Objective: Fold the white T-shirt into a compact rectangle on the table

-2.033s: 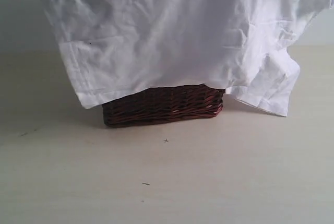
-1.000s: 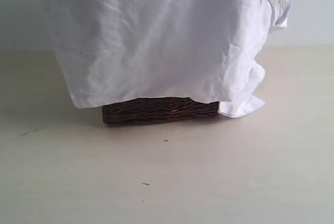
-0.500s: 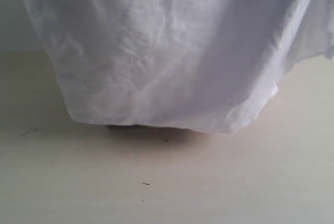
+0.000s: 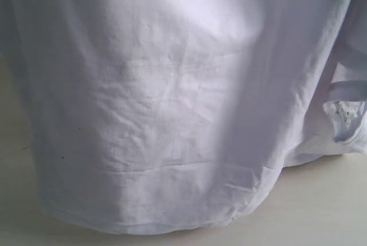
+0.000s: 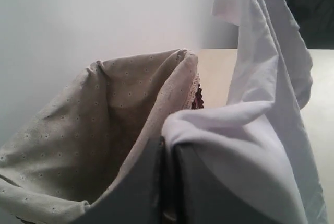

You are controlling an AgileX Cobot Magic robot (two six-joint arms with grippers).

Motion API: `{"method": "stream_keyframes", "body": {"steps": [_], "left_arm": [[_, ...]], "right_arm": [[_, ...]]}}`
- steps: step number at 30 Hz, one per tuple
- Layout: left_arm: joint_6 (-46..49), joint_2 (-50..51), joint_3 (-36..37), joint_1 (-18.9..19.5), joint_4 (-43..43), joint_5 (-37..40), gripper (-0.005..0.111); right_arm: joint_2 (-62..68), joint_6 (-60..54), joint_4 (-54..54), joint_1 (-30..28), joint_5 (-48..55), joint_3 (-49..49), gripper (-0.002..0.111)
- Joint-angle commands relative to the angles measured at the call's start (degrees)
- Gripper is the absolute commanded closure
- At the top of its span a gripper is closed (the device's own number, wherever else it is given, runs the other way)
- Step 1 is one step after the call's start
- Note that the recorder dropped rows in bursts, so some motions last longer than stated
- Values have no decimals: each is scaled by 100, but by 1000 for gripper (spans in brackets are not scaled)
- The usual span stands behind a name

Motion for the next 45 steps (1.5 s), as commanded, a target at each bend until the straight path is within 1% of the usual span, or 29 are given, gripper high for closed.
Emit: {"method": "stream_keyframes", "body": {"steps": [1,4,9,17,45], "left_arm": [[-120,-46,-25,12,-37,270,107],[-132,-46,-25,12,-2,354,107],[-132,-46,-25,12,-2,354,107],[-143,-46,-25,12,145,338,107],[-153,-46,-25,12,144,297,107]], "right_arm": [[-47,402,13,-32,-66,-57,108],[-47,604,-116,-32,-66,-57,108],[-47,619,-256,-32,-66,-57,108],[-47,619,-256,-32,-66,-57,108],[-47,619,-256,-32,-66,-57,108]]}}
